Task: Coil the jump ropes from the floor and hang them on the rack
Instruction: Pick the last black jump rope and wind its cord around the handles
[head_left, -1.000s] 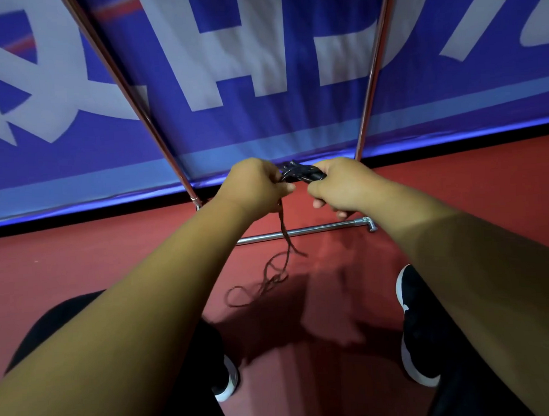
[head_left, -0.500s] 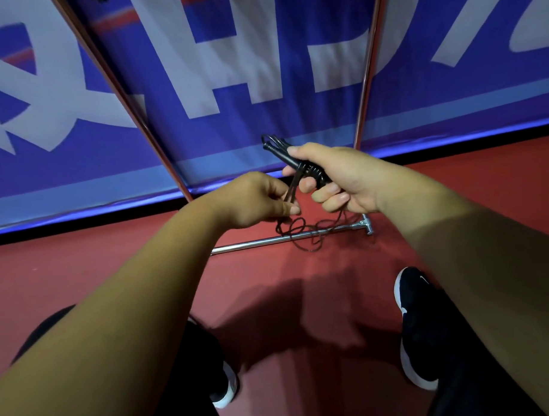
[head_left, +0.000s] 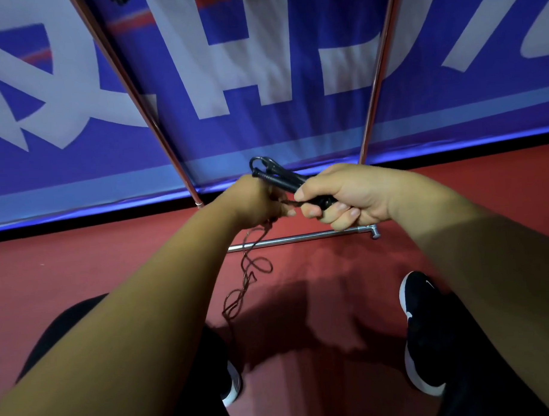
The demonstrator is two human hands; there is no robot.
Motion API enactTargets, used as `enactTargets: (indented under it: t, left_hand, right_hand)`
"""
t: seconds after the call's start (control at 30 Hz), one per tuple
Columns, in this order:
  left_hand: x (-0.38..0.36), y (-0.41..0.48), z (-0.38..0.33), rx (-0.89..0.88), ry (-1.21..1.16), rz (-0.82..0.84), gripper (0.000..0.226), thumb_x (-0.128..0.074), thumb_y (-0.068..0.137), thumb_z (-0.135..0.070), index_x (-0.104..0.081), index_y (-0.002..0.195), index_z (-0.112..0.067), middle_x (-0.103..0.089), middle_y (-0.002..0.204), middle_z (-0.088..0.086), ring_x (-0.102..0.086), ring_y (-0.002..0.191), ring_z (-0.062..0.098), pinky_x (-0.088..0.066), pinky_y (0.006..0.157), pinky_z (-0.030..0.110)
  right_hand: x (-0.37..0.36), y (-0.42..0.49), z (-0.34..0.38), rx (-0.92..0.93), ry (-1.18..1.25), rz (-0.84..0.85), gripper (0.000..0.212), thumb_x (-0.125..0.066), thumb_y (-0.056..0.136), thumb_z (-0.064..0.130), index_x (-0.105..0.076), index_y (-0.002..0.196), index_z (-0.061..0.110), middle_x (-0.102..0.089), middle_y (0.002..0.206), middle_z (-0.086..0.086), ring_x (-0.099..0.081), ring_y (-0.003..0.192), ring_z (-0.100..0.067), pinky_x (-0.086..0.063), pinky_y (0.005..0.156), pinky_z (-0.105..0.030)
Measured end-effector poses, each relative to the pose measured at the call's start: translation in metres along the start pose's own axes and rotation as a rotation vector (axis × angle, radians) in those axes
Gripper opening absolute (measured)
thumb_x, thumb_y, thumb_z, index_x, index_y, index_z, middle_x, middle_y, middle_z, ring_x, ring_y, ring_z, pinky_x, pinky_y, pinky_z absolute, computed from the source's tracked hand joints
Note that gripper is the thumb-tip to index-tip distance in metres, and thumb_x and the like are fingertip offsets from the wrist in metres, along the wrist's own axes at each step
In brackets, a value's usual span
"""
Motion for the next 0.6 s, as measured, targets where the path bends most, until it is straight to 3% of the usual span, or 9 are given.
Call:
enactTargets:
  t: [0.07,0.13,0.2,0.27,0.4,0.5,0.6]
  left_hand:
    - [0.012,-0.001,0.0,-0.044,-0.07,-0.075,0.008,-0.079,0.083,-0.005,-0.076,0.083,-0.013,-0.076,0.079,0.012,-0.075,0.071,0.025,-0.065,0.071,0.045]
    - [0.021,-0.005,-0.002,-0.078,-0.17,-0.04,0.011,-0.078,0.083,0.001,-0.078,0.087,-0.01,-0.077,0.088,0.018,-0.071,0.074,0.022,-0.061,0.076,0.038]
    - [0.024,-0.01,-0.008,-0.1,-0.267,0.016,0.012,-0.085,0.08,-0.002,-0.078,0.09,-0.007,-0.077,0.098,0.021,-0.069,0.083,0.021,-0.059,0.085,0.042]
    - [0.024,-0.011,-0.014,-0.139,-0.291,0.048,0.016,-0.086,0.079,0.001,-0.077,0.091,-0.004,-0.076,0.1,0.022,-0.07,0.087,0.02,-0.059,0.092,0.042]
    - [0.023,-0.012,-0.024,-0.222,-0.17,0.086,0.02,-0.08,0.085,0.006,-0.078,0.096,-0.01,-0.079,0.096,0.008,-0.074,0.089,0.015,-0.06,0.093,0.031]
    - [0.016,-0.013,-0.025,-0.226,0.047,0.17,0.031,-0.08,0.084,0.001,-0.078,0.102,-0.024,-0.079,0.095,-0.007,-0.075,0.089,0.018,-0.06,0.087,0.03]
    - [0.008,-0.01,-0.028,-0.164,0.162,0.12,0.029,-0.088,0.079,-0.009,-0.074,0.097,-0.025,-0.077,0.089,-0.01,-0.071,0.08,0.008,-0.055,0.076,0.027]
  right_hand:
    - [-0.003,-0.005,-0.002,-0.076,-0.06,0.077,0.02,-0.055,0.105,0.014,-0.057,0.086,0.006,-0.056,0.07,-0.004,-0.022,0.04,-0.004,-0.009,0.038,-0.018]
    - [-0.006,-0.01,-0.007,-0.179,-0.194,0.14,0.026,-0.056,0.105,0.014,-0.059,0.086,-0.004,-0.058,0.064,-0.005,-0.024,0.038,-0.004,-0.011,0.038,-0.016]
    - [-0.008,-0.011,-0.015,-0.266,-0.308,0.173,0.033,-0.058,0.103,0.014,-0.059,0.113,-0.018,-0.064,0.069,-0.008,-0.026,0.038,-0.005,-0.013,0.039,-0.015]
    - [-0.006,-0.006,-0.022,-0.304,-0.352,0.146,0.038,-0.062,0.102,0.012,-0.057,0.129,-0.014,-0.068,0.078,-0.011,-0.027,0.04,-0.006,-0.015,0.039,-0.014]
    - [0.008,0.005,-0.029,-0.309,-0.474,-0.05,0.012,-0.065,0.1,0.013,-0.063,0.107,0.004,-0.072,0.088,-0.014,-0.029,0.044,-0.01,-0.022,0.038,-0.014]
    - [0.024,0.012,-0.027,-0.24,-0.667,-0.249,0.02,-0.062,0.101,0.02,-0.059,0.109,0.003,-0.081,0.089,-0.006,-0.04,0.039,-0.015,-0.032,0.04,-0.017]
    - [0.03,0.018,-0.021,-0.123,-0.787,-0.397,0.025,-0.059,0.101,0.025,-0.067,0.109,0.003,-0.081,0.08,0.006,-0.051,0.044,-0.021,-0.043,0.046,-0.023]
Point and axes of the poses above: each hand's wrist, its own y-axis towards the middle knuckle, its own x-axis out of the back of the hand, z = x × y, the point moved 3 cm from there along y, towards the middle knuckle
